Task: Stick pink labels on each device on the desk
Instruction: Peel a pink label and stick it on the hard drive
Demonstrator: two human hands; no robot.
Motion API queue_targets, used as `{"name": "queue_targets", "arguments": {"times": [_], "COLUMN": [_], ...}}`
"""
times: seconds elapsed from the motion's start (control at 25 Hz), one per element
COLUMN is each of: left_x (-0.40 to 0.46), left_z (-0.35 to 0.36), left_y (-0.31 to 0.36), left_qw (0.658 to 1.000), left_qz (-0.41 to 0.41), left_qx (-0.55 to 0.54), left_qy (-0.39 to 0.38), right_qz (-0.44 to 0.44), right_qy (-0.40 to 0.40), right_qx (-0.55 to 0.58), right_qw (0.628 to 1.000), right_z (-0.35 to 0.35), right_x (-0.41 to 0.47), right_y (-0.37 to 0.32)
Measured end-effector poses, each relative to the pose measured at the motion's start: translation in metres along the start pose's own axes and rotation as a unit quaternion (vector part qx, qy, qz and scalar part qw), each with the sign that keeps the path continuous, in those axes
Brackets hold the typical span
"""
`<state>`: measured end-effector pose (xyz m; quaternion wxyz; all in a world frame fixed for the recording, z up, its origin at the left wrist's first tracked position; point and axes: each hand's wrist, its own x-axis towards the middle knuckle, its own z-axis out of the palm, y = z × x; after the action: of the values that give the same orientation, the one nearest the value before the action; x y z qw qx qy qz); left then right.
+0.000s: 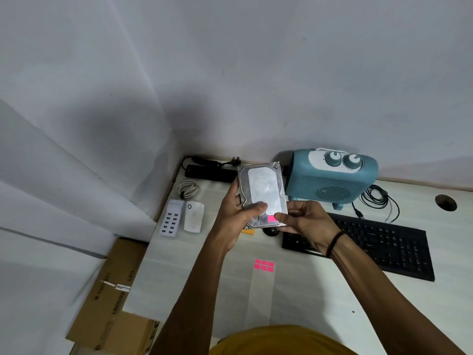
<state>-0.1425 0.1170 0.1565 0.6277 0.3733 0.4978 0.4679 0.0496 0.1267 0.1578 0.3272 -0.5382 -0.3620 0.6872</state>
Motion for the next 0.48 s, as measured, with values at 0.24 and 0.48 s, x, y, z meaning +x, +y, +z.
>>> {"name": "queue_targets", "arguments": {"times": [0.24,0.48], "left_x": [-0.004,-0.004], "left_z": [0.002,-0.013], "left_y": [-0.004,-0.008], "left_qw": [0.99,0.995], "left_qz": [0.05,-0.017], "left_qx": [0.134,0.101], "left_qy": [-0.009,0.014], "right_qz": [0.005,0.013], "right_qy": [-0.028,-0.053], "right_qx": [0.033,0.038], "right_qw": [0.999,0.998], "right_z": [0.002,0.007], "right_x": [0.004,0.013], "right_y": [0.007,0.012]}}
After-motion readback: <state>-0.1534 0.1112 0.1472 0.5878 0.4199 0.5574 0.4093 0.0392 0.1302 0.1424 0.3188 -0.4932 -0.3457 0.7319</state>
